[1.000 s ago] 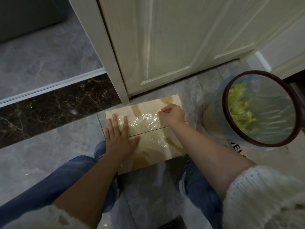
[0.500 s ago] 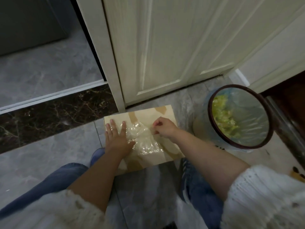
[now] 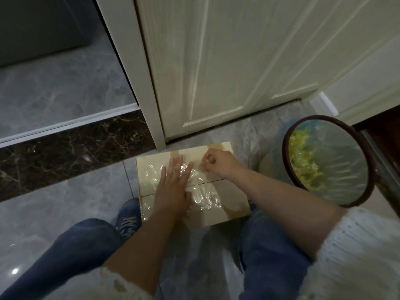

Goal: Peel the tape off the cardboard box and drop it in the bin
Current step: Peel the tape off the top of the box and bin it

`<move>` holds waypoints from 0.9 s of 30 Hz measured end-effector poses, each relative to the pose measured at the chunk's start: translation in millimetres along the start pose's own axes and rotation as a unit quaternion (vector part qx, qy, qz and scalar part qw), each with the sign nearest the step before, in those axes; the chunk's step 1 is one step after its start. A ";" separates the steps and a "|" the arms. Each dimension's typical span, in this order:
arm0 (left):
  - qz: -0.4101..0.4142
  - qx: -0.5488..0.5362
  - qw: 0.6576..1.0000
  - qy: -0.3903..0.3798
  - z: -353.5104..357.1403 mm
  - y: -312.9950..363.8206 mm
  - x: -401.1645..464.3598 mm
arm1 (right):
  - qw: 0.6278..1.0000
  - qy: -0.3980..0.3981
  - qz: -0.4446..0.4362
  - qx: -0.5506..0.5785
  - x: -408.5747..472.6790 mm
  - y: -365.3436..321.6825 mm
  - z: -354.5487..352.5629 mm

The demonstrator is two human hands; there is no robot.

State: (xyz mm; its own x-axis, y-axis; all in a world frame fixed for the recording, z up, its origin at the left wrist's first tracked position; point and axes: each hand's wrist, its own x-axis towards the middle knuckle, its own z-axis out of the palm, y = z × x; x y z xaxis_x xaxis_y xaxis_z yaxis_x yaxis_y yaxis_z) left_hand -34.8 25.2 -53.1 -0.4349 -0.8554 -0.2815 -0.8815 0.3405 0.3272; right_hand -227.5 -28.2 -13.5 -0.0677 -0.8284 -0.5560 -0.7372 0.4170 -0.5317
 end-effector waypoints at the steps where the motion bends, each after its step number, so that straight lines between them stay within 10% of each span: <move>1: 0.006 -0.003 1.000 -0.010 0.4 -0.7 3.0 | 1.000 0.019 -0.006 0.010 0.9 5.7 3.9; 18: 0.014 -0.017 0.999 -0.030 9.6 -6.9 8.9 | 0.980 0.006 -0.005 0.201 -8.3 48.0 -2.9; 27: -0.076 -0.010 0.997 0.006 -12.7 -14.2 -22.9 | 0.999 0.029 -0.015 0.020 -38.9 20.3 -10.3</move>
State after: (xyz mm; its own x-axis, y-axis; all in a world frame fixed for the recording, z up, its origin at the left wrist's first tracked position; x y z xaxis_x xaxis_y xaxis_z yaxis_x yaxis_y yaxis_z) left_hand -10.0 34.9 -39.9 -0.2933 -0.9013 -0.3188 -0.9335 0.1981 0.2990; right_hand -246.8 8.6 3.9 -0.0855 -0.8605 -0.5021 -0.7120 0.4053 -0.5734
